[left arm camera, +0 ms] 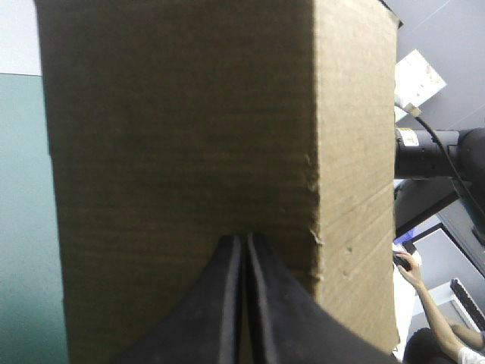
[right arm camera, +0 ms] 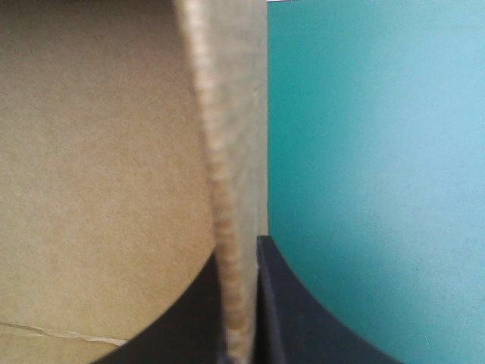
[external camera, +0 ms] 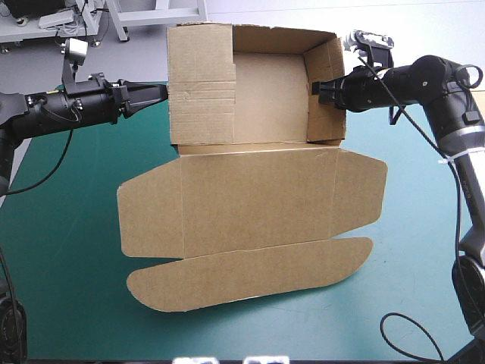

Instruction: Fold the box

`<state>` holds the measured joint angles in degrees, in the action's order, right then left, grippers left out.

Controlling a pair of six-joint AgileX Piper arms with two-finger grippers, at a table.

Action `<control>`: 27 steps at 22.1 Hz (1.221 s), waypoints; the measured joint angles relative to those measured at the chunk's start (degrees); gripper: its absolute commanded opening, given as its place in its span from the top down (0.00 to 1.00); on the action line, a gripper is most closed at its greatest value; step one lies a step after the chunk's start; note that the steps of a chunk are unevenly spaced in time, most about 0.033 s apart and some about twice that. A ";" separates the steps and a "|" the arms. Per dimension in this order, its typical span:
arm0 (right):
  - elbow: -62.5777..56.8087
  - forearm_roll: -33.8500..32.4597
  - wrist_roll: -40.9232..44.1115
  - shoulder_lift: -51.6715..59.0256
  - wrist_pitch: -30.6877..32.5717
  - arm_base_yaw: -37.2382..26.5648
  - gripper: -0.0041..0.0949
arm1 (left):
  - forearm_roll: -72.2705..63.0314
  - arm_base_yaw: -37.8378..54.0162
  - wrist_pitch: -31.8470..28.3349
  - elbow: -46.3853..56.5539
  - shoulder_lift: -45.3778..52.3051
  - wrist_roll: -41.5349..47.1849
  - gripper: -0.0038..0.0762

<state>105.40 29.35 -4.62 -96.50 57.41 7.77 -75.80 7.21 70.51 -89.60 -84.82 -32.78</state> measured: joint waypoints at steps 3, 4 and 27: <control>0.00 -0.24 0.20 0.00 -0.61 0.58 0.96 | 0.04 -0.36 0.02 0.00 0.00 0.00 0.89; 0.00 -0.43 0.27 0.00 -0.81 0.58 0.96 | 0.04 -0.36 0.02 0.00 0.00 0.00 0.82; 0.00 -6.75 2.90 -2.64 -1.68 7.66 0.96 | 22.49 -2.64 0.79 -0.13 1.26 3.48 0.52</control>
<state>105.40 22.59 -1.71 -99.14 55.72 15.43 -53.31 4.57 71.30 -89.73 -83.56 -29.30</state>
